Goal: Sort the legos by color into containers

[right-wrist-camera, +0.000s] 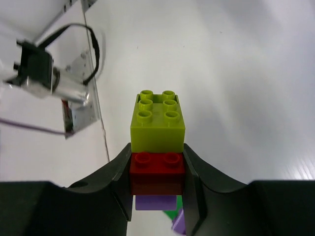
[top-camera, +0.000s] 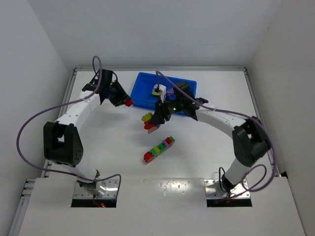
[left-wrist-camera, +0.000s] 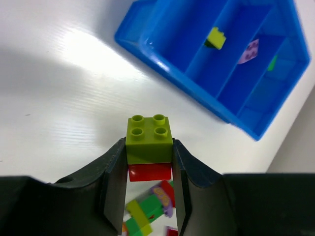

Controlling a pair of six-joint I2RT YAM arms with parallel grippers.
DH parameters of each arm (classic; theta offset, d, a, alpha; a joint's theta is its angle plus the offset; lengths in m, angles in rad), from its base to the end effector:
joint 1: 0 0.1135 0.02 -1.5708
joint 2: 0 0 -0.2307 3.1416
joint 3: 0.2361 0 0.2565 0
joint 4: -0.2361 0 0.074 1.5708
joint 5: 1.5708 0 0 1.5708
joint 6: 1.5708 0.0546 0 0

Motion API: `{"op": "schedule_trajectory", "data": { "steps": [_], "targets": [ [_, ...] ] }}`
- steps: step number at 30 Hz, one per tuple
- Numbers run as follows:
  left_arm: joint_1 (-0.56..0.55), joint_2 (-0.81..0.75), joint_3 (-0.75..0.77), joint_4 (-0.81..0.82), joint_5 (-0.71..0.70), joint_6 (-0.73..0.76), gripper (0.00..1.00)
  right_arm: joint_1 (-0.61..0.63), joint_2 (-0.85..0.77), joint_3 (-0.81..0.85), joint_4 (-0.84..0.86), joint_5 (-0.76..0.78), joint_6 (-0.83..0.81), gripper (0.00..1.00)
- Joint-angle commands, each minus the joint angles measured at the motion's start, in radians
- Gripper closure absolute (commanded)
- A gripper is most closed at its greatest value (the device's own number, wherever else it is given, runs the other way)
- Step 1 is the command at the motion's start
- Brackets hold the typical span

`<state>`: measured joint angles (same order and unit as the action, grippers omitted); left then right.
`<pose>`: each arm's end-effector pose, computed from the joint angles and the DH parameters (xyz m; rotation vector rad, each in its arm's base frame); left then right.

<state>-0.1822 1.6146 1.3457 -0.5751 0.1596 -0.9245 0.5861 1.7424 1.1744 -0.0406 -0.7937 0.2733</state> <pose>0.3637 -0.0758 0.2400 -0.8428 2.3770 -0.6753 0.3067 0.2504 0.1930 -0.8298 2.1283 1.3355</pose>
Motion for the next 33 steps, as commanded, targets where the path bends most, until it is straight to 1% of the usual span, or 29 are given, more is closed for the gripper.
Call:
{"op": "schedule_trajectory", "data": {
  "steps": [1, 2, 3, 4, 5, 6, 8, 9, 10, 11, 12, 13, 14, 16, 18, 20, 23, 24, 26, 27, 28, 30, 31, 33],
  "targets": [
    [0.009, -0.064, -0.051, 0.044, 0.033, 0.116, 1.0, 0.008, -0.127, -0.057, -0.132, 0.008, -0.25, 1.0],
    [0.009, -0.064, -0.051, 0.055, 0.07, 0.201, 1.0, 0.008, -0.139, -0.073, -0.159, 0.048, -0.341, 1.0],
    [0.009, -0.073, -0.081, 0.069, 0.155, 0.24, 1.0, 0.008, -0.158, -0.105, -0.179, 0.069, -0.373, 1.0],
    [0.009, -0.073, -0.095, 0.107, 0.196, 0.262, 1.0, 0.008, -0.158, -0.123, -0.179, 0.098, -0.385, 0.99],
    [0.009, -0.084, -0.112, 0.132, 0.249, 0.304, 1.0, 0.008, -0.167, -0.139, -0.179, 0.146, -0.385, 0.9],
    [0.009, -0.084, -0.134, 0.148, 0.355, 0.318, 1.0, 0.008, -0.167, -0.148, -0.179, 0.158, -0.397, 0.85],
    [0.009, -0.084, -0.164, 0.233, 0.484, 0.338, 1.0, 0.008, -0.153, -0.148, -0.153, 0.188, -0.398, 0.78],
    [0.018, -0.084, -0.184, 0.271, 0.548, 0.326, 1.0, 0.008, -0.136, -0.148, -0.144, 0.188, -0.398, 0.76],
    [0.027, -0.084, -0.233, 0.321, 0.69, 0.305, 1.0, 0.008, -0.127, -0.148, -0.134, 0.188, -0.398, 0.76],
    [0.027, -0.07, -0.258, 0.433, 0.754, 0.274, 1.0, 0.008, -0.104, -0.122, -0.125, 0.179, -0.398, 0.75],
    [0.036, -0.07, -0.282, 0.496, 0.805, 0.189, 1.0, 0.008, -0.092, -0.111, -0.108, 0.165, -0.385, 0.63],
    [0.036, -0.059, -0.333, 0.564, 0.889, 0.143, 1.0, -0.002, -0.081, -0.102, -0.096, 0.13, -0.356, 0.55],
    [0.036, -0.059, -0.353, 0.689, 0.925, 0.101, 1.0, -0.002, -0.072, -0.078, -0.096, 0.113, -0.339, 0.48],
    [0.046, -0.059, -0.378, 0.765, 0.98, 0.047, 1.0, -0.011, -0.051, -0.059, -0.058, 0.058, -0.268, 0.35],
    [0.046, -0.049, -0.378, 0.776, 1.0, 0.047, 1.0, -0.011, -0.05, -0.048, -0.016, 0.007, -0.22, 0.35],
    [0.046, -0.048, -0.367, 0.802, 1.031, 0.023, 1.0, -0.022, -0.05, -0.048, 0.025, -0.061, -0.131, 0.32],
    [0.046, -0.039, -0.341, 0.831, 1.052, 0.013, 1.0, -0.043, -0.05, -0.048, 0.123, -0.156, -0.022, 0.32],
    [0.046, -0.03, -0.341, 0.84, 1.052, 0.004, 1.0, -0.043, -0.05, -0.061, 0.189, -0.186, 0.012, 0.32],
    [0.046, -0.03, -0.332, 0.854, 1.061, -0.007, 1.0, -0.064, -0.05, -0.084, 0.261, -0.209, 0.122, 0.32],
    [0.046, -0.03, -0.323, 0.854, 1.061, -0.007, 1.0, -0.065, -0.05, -0.084, 0.337, -0.21, 0.162, 0.32],
    [0.046, -0.03, -0.322, 0.854, 1.061, -0.016, 1.0, -0.075, -0.05, -0.108, 0.382, -0.21, 0.253, 0.32],
    [0.046, -0.021, -0.313, 0.877, 1.071, -0.025, 1.0, -0.086, -0.041, -0.122, 0.499, -0.219, 0.34, 0.32],
    [0.046, -0.021, -0.313, 0.888, 1.071, -0.04, 1.0, -0.095, -0.041, -0.122, 0.528, -0.219, 0.404, 0.33],
    [0.046, -0.021, -0.313, 0.902, 1.071, -0.053, 1.0, -0.104, -0.03, -0.122, 0.564, -0.219, 0.441, 0.34]
  ]
}}
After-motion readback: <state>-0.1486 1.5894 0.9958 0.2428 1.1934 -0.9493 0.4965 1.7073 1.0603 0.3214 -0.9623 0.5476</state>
